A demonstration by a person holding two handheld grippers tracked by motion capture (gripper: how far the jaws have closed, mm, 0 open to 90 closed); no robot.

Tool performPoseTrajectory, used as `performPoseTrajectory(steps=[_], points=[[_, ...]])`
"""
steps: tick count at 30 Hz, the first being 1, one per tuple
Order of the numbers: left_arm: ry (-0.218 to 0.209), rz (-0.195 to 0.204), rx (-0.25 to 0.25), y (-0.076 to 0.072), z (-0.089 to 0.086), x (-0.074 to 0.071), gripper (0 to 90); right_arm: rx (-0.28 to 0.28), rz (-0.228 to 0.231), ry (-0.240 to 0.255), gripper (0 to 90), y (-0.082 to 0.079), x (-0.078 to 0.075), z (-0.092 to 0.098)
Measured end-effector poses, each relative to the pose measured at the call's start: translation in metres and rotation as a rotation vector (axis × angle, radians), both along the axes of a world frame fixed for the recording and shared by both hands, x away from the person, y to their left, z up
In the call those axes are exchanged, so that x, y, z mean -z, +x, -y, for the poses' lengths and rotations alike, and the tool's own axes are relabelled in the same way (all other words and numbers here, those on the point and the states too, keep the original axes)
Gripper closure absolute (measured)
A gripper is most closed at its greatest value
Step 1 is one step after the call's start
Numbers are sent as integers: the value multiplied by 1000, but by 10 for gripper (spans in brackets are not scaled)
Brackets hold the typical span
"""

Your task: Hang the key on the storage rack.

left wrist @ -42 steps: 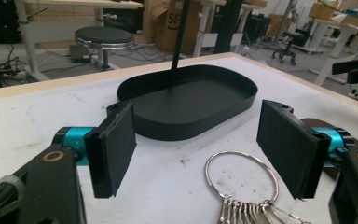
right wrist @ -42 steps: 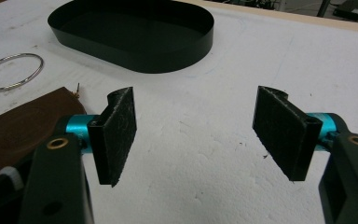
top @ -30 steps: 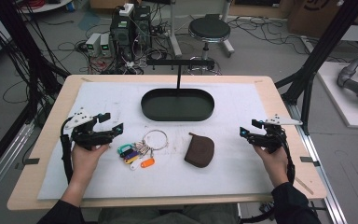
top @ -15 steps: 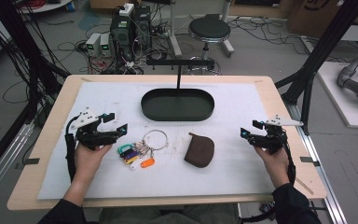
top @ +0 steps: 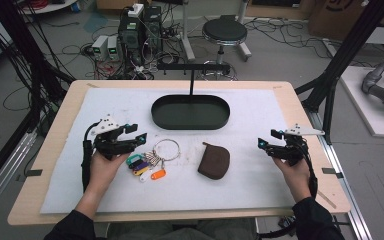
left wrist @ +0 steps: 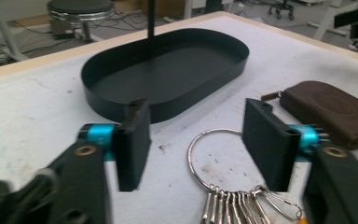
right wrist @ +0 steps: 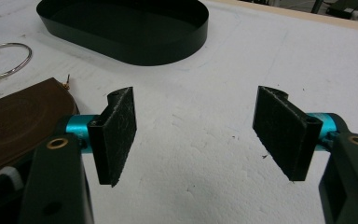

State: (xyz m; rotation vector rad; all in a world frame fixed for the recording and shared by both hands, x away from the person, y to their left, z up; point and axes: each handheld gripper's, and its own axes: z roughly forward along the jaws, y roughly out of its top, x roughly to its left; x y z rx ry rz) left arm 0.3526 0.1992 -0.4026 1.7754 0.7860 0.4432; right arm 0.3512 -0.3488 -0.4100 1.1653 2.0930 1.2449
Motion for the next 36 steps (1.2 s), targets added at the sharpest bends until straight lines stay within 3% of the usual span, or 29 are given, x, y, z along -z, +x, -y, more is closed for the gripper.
performPoseTrajectory(steps=[4, 15, 20, 25, 27, 31, 36], points=[[26, -45, 12, 7, 6, 2, 479, -2, -4, 2, 308, 1, 0, -1], [67, -103, 50, 21, 21, 4, 556, -5, -3, -1, 308, 2, 1, -2], [69, -101, 56, 25, 23, 7, 588, -8, -3, -4, 309, 3, 2, -2], [97, -114, 56, 28, 27, 11, 599, -9, 5, -12, 309, 4, 2, -3], [111, -142, 58, 32, 31, 12, 599, -9, 4, -11, 308, 4, 2, -3], [107, -145, 52, 35, 35, 12, 603, -9, 0, -11, 309, 4, 2, -3], [143, -161, 61, 40, 42, 16, 626, -10, 2, -12, 309, 4, 2, -3]])
